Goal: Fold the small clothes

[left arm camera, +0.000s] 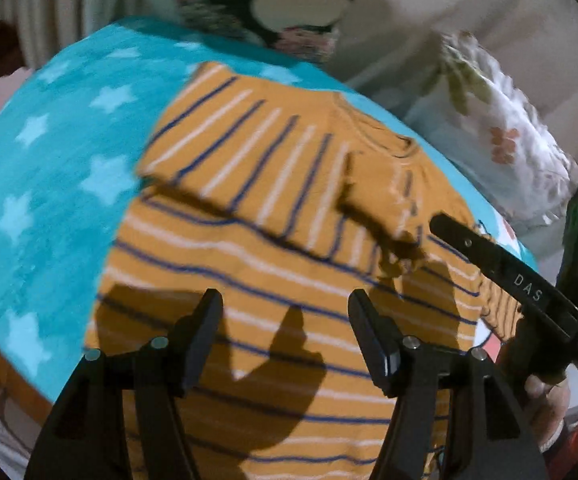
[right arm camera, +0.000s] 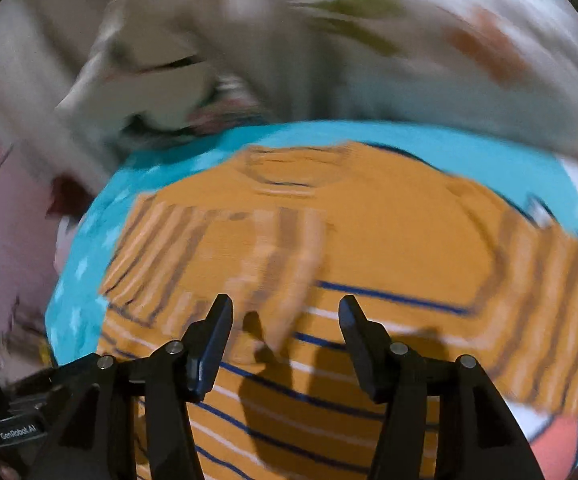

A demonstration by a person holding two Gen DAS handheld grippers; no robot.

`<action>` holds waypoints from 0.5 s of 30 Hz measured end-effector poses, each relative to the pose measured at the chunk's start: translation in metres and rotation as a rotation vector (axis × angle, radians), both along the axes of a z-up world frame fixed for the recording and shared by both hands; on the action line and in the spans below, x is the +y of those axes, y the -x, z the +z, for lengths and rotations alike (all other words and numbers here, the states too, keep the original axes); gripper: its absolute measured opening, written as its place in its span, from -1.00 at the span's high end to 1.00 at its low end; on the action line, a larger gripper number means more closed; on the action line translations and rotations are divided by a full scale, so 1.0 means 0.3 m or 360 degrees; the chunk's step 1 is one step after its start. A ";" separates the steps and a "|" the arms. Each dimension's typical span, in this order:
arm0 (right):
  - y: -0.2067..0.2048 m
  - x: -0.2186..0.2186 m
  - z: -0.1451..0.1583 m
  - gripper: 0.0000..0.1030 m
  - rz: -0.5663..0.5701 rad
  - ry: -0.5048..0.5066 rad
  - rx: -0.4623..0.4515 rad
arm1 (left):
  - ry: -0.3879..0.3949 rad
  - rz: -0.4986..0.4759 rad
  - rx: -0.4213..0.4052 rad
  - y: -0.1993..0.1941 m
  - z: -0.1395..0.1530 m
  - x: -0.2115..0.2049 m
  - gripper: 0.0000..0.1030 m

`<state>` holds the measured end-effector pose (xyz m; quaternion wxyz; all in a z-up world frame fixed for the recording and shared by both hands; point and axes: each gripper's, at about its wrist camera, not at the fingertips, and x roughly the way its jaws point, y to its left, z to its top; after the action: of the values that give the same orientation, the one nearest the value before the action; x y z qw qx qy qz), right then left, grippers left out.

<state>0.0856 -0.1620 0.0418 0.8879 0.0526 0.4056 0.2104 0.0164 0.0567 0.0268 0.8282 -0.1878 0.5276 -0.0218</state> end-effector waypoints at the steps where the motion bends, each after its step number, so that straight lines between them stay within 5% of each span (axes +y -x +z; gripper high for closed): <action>1: 0.005 0.049 0.006 -0.21 0.0073 0.0045 -0.0036 | 0.0005 0.0021 0.0008 0.006 -0.007 0.010 -0.24; 5: -0.009 0.254 -0.038 -0.32 0.0293 0.0464 -0.0178 | 0.0007 0.0093 0.0032 0.015 -0.020 0.041 -0.24; 7: -0.036 0.287 -0.073 0.26 0.0277 0.0611 -0.0189 | 0.0009 0.0102 0.0018 0.021 -0.013 0.048 -0.24; 8: -0.053 0.274 -0.072 0.85 0.0246 0.0576 -0.0153 | 0.0007 0.0102 0.0011 0.021 -0.010 0.047 -0.24; 11: -0.078 0.109 -0.022 0.84 0.0023 0.0243 -0.0078 | 0.0007 0.0097 0.0000 0.022 -0.007 0.049 -0.24; 15: -0.088 -0.102 -0.005 0.85 -0.0262 0.0012 -0.0011 | 0.0027 0.0060 0.0017 0.003 -0.016 0.028 -0.24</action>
<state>0.1120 -0.1927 0.0403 0.9038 0.0816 0.3976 0.1354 0.0154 0.0650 0.0219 0.8241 -0.2047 0.5281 -0.0098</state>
